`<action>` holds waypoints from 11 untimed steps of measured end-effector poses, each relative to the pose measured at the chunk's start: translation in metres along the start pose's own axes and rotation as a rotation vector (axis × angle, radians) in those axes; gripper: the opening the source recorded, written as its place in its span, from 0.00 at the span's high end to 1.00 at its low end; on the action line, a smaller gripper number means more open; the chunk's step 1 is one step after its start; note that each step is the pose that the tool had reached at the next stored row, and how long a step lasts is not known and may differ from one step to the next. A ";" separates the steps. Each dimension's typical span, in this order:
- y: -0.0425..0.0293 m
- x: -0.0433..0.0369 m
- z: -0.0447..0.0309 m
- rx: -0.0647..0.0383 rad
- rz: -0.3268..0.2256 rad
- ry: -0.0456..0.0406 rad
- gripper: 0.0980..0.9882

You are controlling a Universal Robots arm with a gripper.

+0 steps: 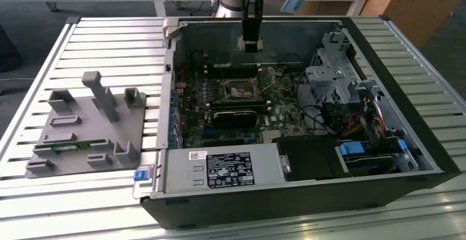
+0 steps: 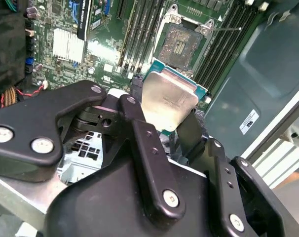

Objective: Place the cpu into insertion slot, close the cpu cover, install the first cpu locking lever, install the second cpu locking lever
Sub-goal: 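Place the cpu into insertion slot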

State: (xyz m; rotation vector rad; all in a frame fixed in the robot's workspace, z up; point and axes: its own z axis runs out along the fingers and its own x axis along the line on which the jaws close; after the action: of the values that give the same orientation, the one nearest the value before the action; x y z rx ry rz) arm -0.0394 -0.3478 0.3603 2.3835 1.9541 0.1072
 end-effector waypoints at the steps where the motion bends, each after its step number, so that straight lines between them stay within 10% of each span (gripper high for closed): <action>1: 0.0000 0.0000 0.0003 0.000 -0.018 0.0016 0.51; 11: -0.0005 -0.0001 0.0055 0.003 -0.197 0.0176 0.51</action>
State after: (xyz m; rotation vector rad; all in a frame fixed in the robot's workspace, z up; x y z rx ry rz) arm -0.0394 -0.3478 0.3548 2.1842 2.1842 0.1159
